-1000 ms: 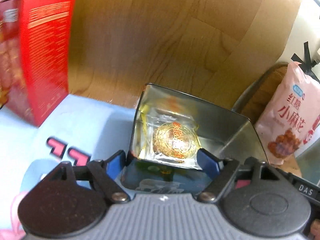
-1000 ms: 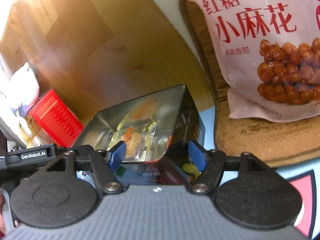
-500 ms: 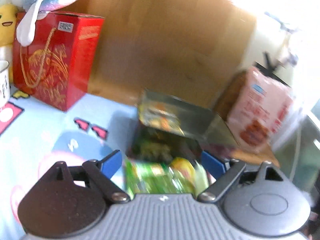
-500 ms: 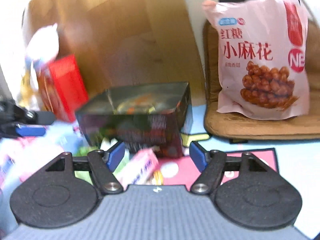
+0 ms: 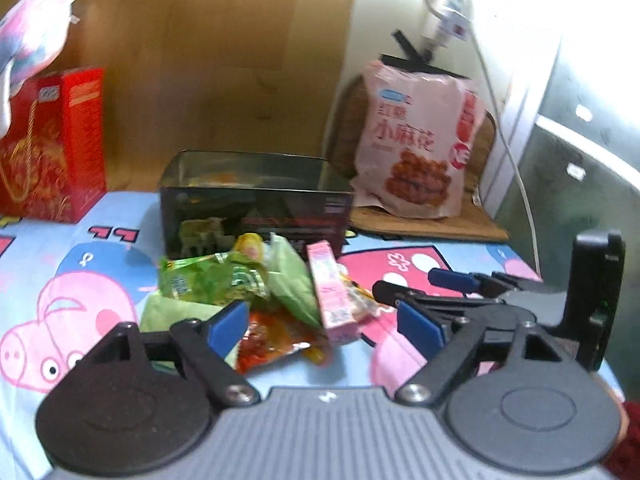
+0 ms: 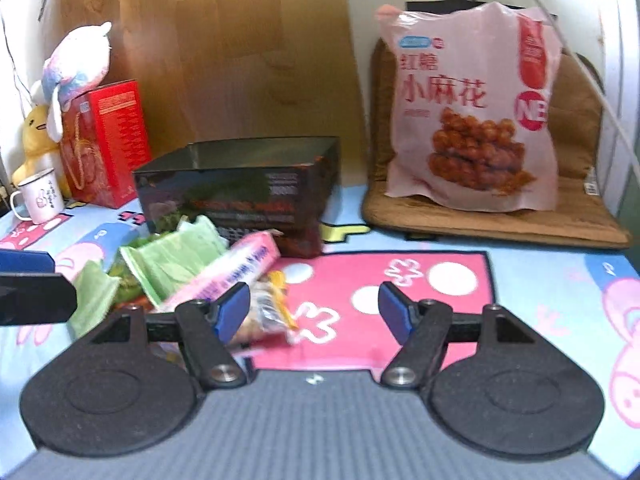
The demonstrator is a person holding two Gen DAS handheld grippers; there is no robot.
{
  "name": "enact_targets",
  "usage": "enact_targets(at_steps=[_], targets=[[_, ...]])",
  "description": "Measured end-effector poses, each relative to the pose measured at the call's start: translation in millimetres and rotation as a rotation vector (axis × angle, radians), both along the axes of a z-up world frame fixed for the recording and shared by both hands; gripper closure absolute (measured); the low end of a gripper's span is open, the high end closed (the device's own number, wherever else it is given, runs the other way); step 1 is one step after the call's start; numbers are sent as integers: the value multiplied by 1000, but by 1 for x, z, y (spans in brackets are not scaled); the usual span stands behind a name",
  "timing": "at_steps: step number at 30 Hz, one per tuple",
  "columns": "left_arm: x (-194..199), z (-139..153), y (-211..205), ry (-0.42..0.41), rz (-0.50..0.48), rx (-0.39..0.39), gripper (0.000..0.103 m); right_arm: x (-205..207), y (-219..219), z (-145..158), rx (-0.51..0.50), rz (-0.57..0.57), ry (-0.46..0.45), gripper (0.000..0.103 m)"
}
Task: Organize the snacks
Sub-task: 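Move the left gripper back toward the snack pile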
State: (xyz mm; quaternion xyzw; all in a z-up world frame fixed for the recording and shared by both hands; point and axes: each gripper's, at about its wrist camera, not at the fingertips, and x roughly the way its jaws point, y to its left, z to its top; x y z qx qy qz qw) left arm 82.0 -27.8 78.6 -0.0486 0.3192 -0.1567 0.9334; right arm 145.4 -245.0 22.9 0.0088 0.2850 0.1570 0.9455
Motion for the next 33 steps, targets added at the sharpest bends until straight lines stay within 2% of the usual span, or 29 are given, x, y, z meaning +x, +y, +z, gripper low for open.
enact_targets(at_steps=[9,17,26,33], targets=[[-10,-16,-55,-79,-39,201,24,2,-45,-10,1,-117,0,31],[-15,-27,-75,-150,-21,333,27,4,-57,-14,9,-144,-16,30],[-16,-36,-82,-197,-14,410,29,5,-60,-16,25,-145,-16,30],[-14,-40,-81,-202,-6,416,30,6,-60,-17,26,-145,-13,30]])
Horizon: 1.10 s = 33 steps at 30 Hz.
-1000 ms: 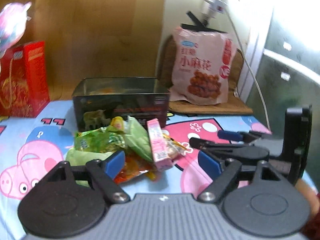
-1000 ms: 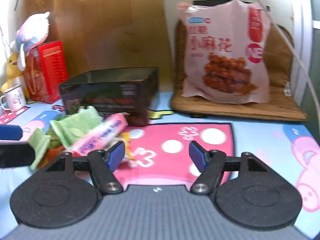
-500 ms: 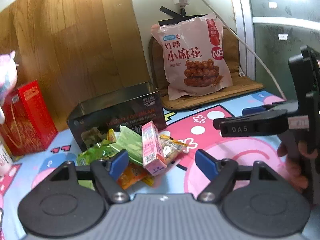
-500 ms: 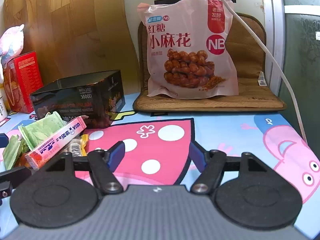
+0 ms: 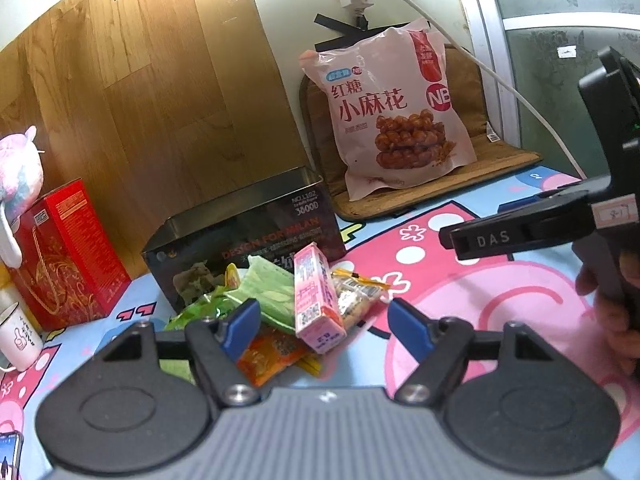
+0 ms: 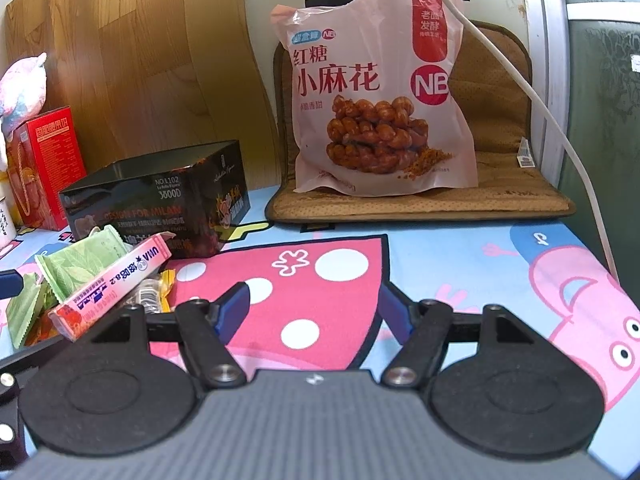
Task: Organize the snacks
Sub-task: 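Move the left gripper back toward the snack pile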
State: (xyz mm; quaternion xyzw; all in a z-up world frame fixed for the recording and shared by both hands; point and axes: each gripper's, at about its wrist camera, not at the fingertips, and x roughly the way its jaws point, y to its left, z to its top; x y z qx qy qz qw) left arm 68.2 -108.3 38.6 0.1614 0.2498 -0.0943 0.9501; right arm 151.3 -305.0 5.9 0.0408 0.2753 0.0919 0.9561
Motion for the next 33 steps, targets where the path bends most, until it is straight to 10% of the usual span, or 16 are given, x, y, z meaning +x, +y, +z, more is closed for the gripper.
enact_targets(at_steps=[33], targets=[[-1,-14,26,62,-20,-53,73,-6,3,4,107,94,-34,30]])
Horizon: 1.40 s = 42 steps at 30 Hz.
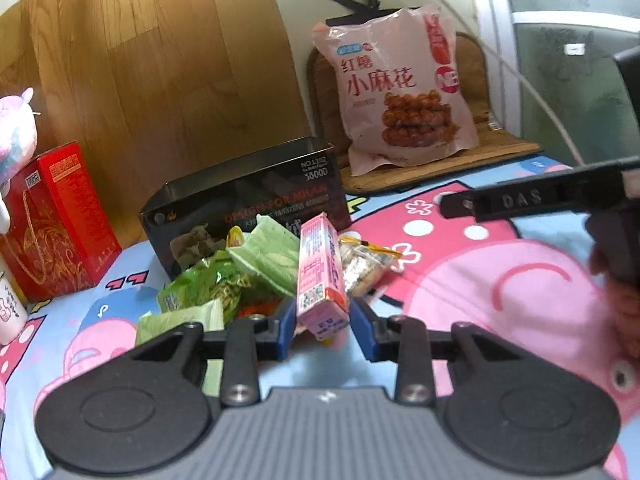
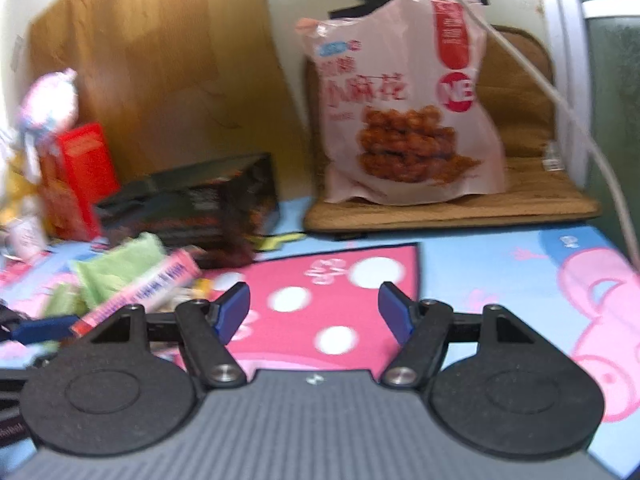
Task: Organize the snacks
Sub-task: 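Move the left gripper back toward the snack pile, then grasp the pink box with the left gripper, then place the pink box into the metal tin and open the left gripper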
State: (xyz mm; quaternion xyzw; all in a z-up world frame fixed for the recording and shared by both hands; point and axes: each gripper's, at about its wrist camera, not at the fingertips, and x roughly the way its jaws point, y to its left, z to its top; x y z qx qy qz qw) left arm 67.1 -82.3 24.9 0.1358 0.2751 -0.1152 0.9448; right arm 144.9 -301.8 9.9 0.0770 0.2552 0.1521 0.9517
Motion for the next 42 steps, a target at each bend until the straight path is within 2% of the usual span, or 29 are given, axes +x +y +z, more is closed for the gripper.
enact_targets(at_steps=[4,8,10,14,16,18,19,21,22,23,26,30,31,33,34,35,38,42], targets=[[-24,2,24,42,-67,-28,73,-7,13,11,69,134,4,30],[-44,3,76,145,-86,-171,72,-6,34,18,119,264,50,30],[-48,4,105,166,-34,-230,73,-4,48,18,137,320,76,30],[-46,8,163,162,152,-296,74,-4,77,16,142,422,111,30],[-45,11,185,161,209,-371,73,-9,91,16,118,468,115,30],[-48,15,198,161,218,-429,72,-18,100,17,82,505,105,30],[-51,17,201,160,207,-449,69,-23,101,17,63,521,95,30],[-54,19,199,164,160,-480,58,-33,99,18,16,540,74,30],[-55,19,196,172,127,-497,45,-37,98,18,-6,542,71,29],[-56,18,192,179,109,-515,39,-39,98,17,-25,542,73,29],[-51,12,175,208,47,-527,39,-36,102,16,-68,544,92,29],[-33,-8,162,325,65,-537,40,-35,117,9,-96,561,146,31],[-30,-13,163,332,68,-555,41,-39,120,6,-104,568,160,32],[-27,-12,163,342,62,-569,45,-45,125,3,-128,570,156,47],[-24,-13,164,357,48,-590,52,-50,128,4,-136,577,149,53],[-22,-12,164,362,63,-589,52,-53,131,6,-148,569,140,54],[-16,-1,161,322,93,-528,52,-55,139,15,-178,548,109,61],[11,31,167,261,61,-551,52,-38,135,45,-125,495,32,62]])
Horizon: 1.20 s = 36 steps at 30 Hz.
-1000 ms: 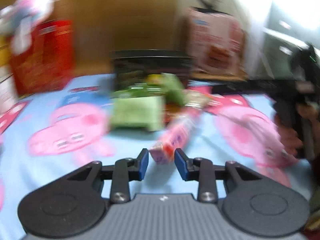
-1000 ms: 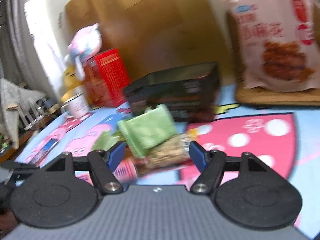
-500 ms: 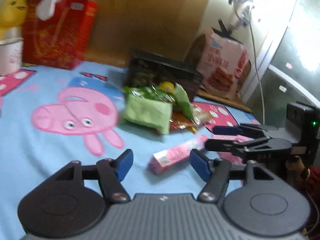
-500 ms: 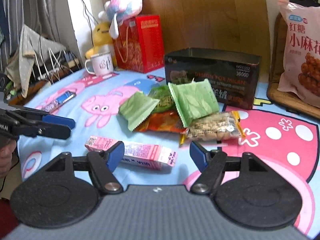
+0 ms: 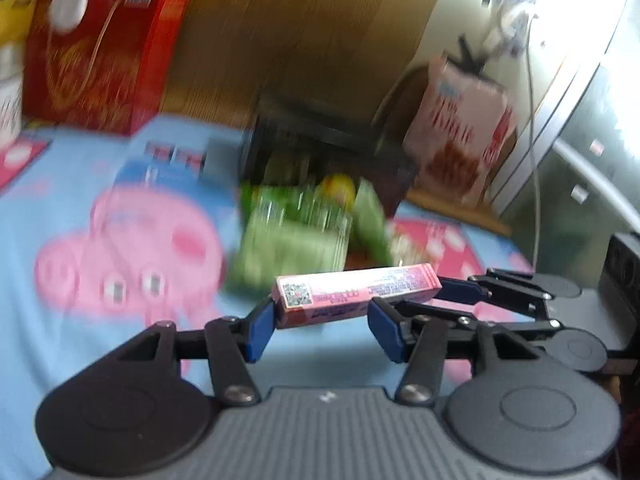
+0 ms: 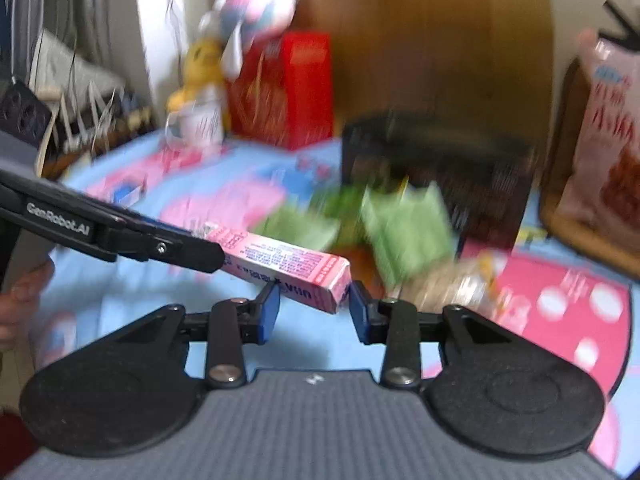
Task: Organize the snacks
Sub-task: 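Place the pink box into the metal tin and open the left gripper, then grasp a light green pastry packet with the left gripper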
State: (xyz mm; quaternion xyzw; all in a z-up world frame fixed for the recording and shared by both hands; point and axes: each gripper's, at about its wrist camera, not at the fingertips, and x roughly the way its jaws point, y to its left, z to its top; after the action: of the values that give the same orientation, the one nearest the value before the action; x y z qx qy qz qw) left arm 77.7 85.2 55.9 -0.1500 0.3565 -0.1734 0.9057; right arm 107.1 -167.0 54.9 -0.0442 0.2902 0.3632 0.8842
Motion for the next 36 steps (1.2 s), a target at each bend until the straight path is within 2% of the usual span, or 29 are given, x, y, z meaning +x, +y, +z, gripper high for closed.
enact_targets(at_steps=[2,6,8,12,16,21,25,26,27,30,34,35,36], targets=[[22,23,-4,-47,-3,12,52,17,-1,18,29,-28,-51,62],[78,66,-21,-188,-5,88,52,71,3,44,38,-108,-119,62],[109,75,-28,-203,-17,90,51,98,2,46,29,-152,-130,62],[163,66,-39,-179,-20,97,51,147,-4,34,43,-230,-71,62],[187,40,-51,-124,-18,139,48,170,-10,16,21,-310,-42,57],[173,31,-31,-122,-7,104,43,157,-31,13,117,-377,-26,52],[139,35,1,-126,20,31,39,122,-44,7,208,-325,27,51],[129,33,7,-120,24,16,38,110,-43,3,219,-299,39,48],[120,31,12,-112,26,5,38,97,-41,-1,220,-270,44,40],[95,25,17,-86,24,-19,38,61,-23,-13,153,-200,12,33],[64,15,17,-65,23,-41,36,37,8,-27,4,-138,-52,33],[58,13,16,-59,24,-45,36,36,15,-29,-33,-137,-69,35],[53,11,14,-50,26,-51,36,37,19,-33,-72,-136,-89,54]])
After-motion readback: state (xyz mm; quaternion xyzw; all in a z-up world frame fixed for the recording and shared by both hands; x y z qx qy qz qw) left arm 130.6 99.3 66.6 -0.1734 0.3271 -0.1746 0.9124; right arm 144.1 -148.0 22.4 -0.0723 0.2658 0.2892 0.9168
